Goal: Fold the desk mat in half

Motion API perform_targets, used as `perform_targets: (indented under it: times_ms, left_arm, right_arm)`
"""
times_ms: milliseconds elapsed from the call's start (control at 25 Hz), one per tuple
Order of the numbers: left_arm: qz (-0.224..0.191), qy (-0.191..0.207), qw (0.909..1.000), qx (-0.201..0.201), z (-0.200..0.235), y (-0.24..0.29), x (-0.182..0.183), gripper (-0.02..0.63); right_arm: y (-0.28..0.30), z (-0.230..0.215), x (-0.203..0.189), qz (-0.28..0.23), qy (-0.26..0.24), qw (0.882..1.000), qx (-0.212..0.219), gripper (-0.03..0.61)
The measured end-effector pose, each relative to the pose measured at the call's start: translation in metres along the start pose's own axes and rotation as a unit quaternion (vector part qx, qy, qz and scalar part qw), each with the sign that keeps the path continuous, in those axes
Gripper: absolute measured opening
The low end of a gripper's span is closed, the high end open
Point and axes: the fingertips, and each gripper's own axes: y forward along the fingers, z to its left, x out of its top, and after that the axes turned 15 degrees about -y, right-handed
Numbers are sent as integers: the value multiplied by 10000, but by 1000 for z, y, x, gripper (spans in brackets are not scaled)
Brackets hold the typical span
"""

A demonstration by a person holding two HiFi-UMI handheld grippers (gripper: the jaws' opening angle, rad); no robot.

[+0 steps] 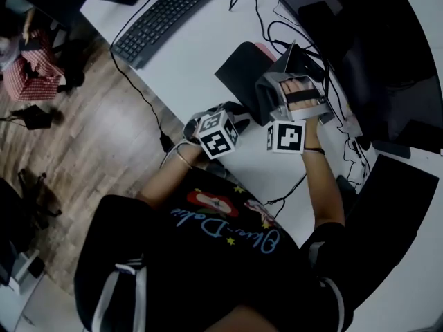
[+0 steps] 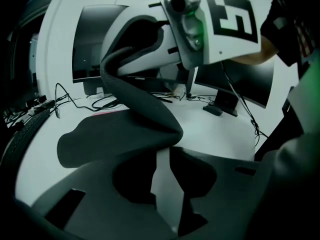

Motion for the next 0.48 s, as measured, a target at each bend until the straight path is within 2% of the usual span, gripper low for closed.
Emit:
perform_targets:
  times_ms: [160, 480]
  left_arm:
    - [-82, -204, 9996, 153, 12, -16, -8, 77]
    - [-176, -613, 9969, 463, 35, -39, -24, 77]
  right_arm:
    - [20, -2, 22, -203, -116, 9997, 6, 40]
    - [50, 9, 65, -744, -302, 9961, 359, 46]
